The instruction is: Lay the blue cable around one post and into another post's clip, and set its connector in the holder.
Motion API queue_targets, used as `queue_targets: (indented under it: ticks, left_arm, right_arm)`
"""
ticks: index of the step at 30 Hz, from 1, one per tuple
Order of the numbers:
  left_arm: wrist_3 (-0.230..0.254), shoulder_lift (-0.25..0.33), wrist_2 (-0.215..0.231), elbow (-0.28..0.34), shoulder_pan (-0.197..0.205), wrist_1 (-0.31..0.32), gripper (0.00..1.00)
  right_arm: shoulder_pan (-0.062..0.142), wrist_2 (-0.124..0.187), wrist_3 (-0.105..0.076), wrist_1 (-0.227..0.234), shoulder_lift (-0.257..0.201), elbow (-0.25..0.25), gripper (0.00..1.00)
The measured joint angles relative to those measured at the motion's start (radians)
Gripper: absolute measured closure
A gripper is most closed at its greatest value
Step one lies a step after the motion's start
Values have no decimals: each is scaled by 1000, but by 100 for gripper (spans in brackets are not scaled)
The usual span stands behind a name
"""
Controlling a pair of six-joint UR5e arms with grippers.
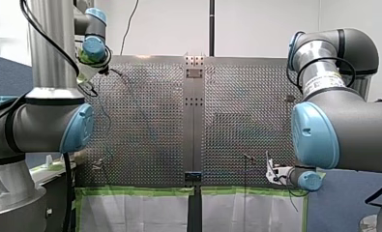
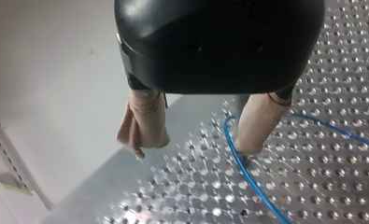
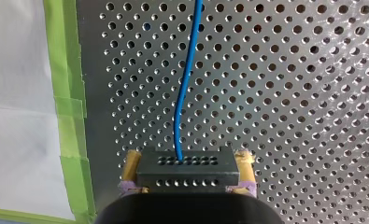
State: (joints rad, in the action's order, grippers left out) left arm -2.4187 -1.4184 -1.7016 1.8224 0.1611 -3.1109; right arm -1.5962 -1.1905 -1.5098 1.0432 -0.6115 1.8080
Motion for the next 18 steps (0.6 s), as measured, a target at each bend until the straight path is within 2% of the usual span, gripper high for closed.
queue_targets:
  ticks: [6, 11, 18]
  left_arm:
    - [50, 52, -40, -23, 14, -36, 0]
    - [98, 55, -65, -68, 19, -57, 0]
    - [162, 47, -33, -122, 24, -43, 0]
  right_arm:
    - [0, 2, -1, 1, 0, 0, 100]
    - [0, 3, -1, 2, 0, 0, 100]
    - [0, 1, -1, -1, 0, 0, 100]
